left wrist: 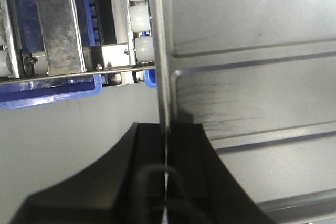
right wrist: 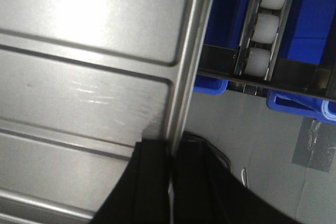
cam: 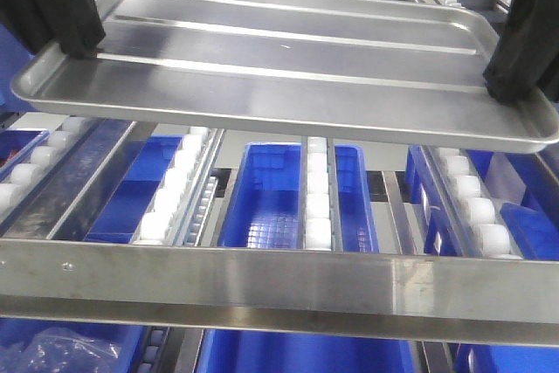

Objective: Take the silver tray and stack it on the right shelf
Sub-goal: 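Hold the tray level with both grippers while the base drives to another shelf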

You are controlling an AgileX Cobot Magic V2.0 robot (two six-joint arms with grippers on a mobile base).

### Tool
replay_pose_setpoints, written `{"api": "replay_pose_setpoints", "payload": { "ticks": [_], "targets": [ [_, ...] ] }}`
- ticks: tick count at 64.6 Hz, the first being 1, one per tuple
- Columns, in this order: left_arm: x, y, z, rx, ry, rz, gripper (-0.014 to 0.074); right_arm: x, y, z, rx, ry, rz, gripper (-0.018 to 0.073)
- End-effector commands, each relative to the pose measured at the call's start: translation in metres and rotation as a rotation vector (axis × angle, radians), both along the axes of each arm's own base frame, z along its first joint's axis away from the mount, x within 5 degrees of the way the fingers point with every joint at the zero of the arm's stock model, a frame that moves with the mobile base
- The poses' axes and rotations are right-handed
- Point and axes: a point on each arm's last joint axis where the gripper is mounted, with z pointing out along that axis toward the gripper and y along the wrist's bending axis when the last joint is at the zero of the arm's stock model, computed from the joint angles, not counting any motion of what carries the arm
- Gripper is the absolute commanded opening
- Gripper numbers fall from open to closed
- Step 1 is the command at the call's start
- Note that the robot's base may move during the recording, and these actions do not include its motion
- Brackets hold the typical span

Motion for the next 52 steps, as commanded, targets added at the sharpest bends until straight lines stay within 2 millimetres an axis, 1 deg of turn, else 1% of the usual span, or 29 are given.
{"api": "replay_pose_setpoints", "payload": {
  "ticks": [1, 52],
  "targets": [
    [-0.0054, 0.0037, 0.0143, -0.005, -0.051, -0.043, -0.0101, 0.0014, -0.001, 0.0173, 0.031, -0.114, 0.031, 0.0056],
    [-0.0056, 0.0035, 0.0142, -0.007, -0.048, -0.043, -0.0101, 0.0014, -0.001, 0.0173, 0.031, -0.114, 0.031, 0.0056]
  ]
}}
